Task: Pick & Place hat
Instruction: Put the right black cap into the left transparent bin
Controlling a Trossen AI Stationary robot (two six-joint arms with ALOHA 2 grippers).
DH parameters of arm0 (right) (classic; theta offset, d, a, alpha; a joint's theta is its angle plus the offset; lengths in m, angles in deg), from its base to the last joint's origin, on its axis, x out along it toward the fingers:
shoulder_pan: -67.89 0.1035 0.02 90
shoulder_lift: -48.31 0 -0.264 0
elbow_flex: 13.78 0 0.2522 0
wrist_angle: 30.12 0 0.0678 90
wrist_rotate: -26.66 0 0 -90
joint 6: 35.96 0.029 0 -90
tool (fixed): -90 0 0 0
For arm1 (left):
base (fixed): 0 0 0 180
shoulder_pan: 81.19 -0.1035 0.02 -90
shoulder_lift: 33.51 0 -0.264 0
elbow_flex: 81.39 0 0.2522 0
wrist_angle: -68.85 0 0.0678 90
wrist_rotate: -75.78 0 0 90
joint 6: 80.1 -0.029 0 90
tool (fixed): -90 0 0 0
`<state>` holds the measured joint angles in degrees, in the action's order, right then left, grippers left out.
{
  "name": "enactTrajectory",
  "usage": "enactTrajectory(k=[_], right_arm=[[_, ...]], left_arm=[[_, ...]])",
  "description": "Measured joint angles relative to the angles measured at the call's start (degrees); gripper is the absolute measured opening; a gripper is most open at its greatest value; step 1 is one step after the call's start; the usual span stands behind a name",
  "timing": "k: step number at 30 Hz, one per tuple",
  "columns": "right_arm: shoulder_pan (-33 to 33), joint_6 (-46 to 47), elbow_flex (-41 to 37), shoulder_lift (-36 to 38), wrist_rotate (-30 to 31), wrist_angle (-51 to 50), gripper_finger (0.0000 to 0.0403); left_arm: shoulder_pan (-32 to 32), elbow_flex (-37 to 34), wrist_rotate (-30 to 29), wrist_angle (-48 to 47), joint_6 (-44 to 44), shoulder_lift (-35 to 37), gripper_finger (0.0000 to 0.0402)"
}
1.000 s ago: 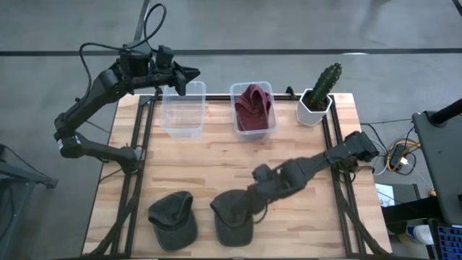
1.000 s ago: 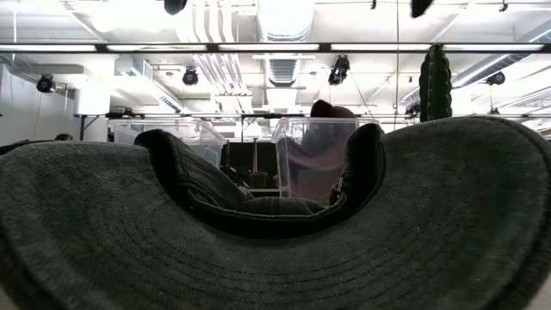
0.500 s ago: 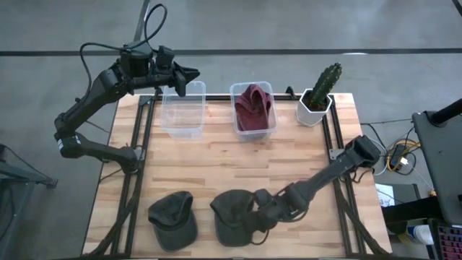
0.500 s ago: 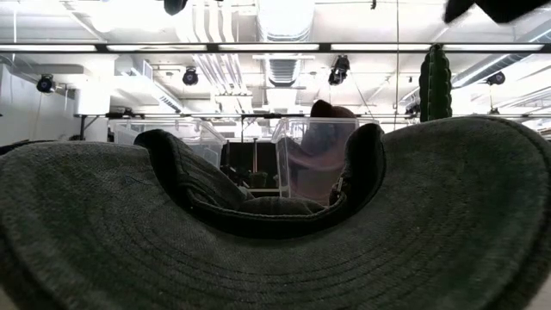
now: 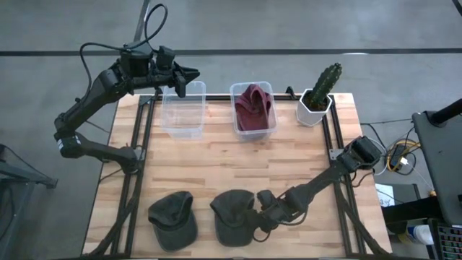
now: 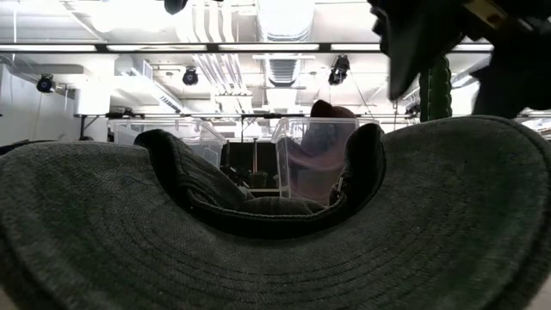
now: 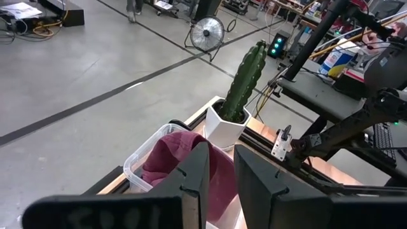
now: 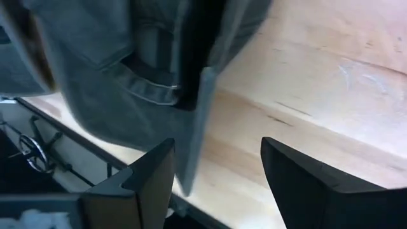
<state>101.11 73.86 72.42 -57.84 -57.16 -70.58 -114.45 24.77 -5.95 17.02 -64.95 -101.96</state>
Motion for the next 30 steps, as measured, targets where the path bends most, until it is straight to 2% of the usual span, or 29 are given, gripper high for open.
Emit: enactTrajectory(k=[9,12,16,21,22,26,30], right_arm=[[-0.7,-1.6,-3.2,-1.2,0.0,7.9,0.0225],[-1.3,-1.7,-3.1,-2.2,0.0,9.5,0.0213],[-1.9,-0.4,-2.7,-2.7,0.0,9.5,0.0157],[-2.1,1.0,-2.6,-2.6,0.0,9.3,0.0036],[-2.2,0.9,-2.6,-2.4,0.1,9.5,0.0024],[-2.5,0.8,-2.6,-0.9,2.6,9.5,0.0014],[-3.6,-1.1,-2.6,2.0,7.9,9.3,0.0013]], left_arm=[[0.1,0.0,0.0,-0.6,0.0,0.0,0.0067],[0.1,0.0,0.0,-0.8,0.0,0.0,0.0067],[0.1,0.0,0.0,-1.1,0.0,0.0,0.0067],[0.0,0.0,0.0,-1.1,0.0,0.0,0.0067],[0.0,0.0,0.0,-1.2,0.0,0.0,0.0067],[0.0,0.0,0.0,-1.2,0.0,0.0,0.0067],[0.0,0.0,0.0,-1.5,0.1,0.1,0.0067]])
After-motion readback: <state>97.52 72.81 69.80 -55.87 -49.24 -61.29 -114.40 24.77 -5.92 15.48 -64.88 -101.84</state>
